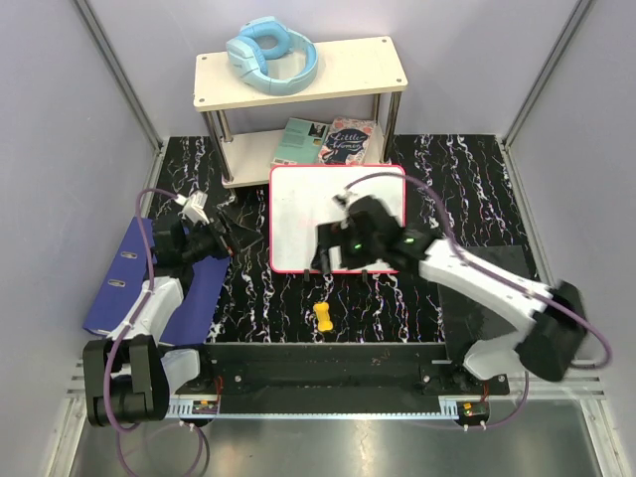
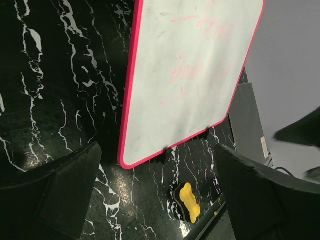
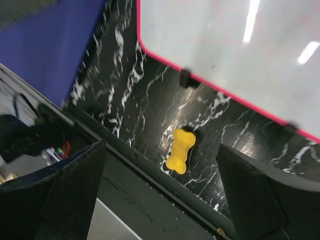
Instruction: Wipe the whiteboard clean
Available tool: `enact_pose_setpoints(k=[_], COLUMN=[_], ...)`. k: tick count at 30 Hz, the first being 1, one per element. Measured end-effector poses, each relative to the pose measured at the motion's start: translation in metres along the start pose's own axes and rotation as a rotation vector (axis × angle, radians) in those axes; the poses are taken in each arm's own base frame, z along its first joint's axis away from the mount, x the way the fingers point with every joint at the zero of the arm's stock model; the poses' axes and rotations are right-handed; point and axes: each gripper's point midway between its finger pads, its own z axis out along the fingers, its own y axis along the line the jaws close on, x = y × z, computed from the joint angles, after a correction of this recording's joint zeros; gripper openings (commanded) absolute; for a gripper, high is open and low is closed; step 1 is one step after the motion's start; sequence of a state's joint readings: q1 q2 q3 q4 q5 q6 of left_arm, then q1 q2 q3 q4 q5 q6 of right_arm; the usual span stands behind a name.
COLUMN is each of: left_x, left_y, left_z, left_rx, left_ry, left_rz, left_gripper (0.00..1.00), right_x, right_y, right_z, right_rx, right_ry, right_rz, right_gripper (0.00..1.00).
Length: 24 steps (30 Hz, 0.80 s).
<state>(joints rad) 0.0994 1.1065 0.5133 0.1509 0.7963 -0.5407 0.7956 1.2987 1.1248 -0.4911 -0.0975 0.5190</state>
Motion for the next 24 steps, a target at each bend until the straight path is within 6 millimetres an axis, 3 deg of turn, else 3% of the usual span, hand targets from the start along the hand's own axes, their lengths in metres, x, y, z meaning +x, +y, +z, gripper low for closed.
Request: enact_pose_setpoints(k=[2, 5, 10, 13, 20, 24], left_x=[0.000, 0.001, 0.005, 0.005, 0.005, 0.005], left_y=[-0.002, -0.004, -0.001, 0.000, 0.000, 0.000], left_z=[0.000, 0.000, 0.001, 0.002, 0.002, 0.002], left_rx=[0.013, 0.024, 0.022, 0.021, 0.023, 0.022], left_ry=[0.002, 0.010, 0.026, 0.026, 0.021, 0.021], left_rz=[0.002, -0.006, -0.024, -0.028, -0.037, -0.037], left_gripper=[0.99, 0.99, 0.99, 0.99, 0.99, 0.99], right_x=[0.033, 0.073, 0.101, 0.121, 0.145, 0.169], right_y=[0.011, 0.007, -0.003, 0.002, 0.004, 0.002], right_z=[0.030, 0.048, 0.054, 0.048, 0.058, 0.071], right_rx=[0.022, 0.101, 0.224, 0.259, 0.315, 0.366], right_ry=[0.132, 0.299, 0.420, 0.473, 0.519, 0.557], right_rz=[-0.041, -0.067, -0.049, -0.031, 0.050, 0.039], right_gripper=[1.00, 1.00, 0.88, 0.67, 0.70, 0.72])
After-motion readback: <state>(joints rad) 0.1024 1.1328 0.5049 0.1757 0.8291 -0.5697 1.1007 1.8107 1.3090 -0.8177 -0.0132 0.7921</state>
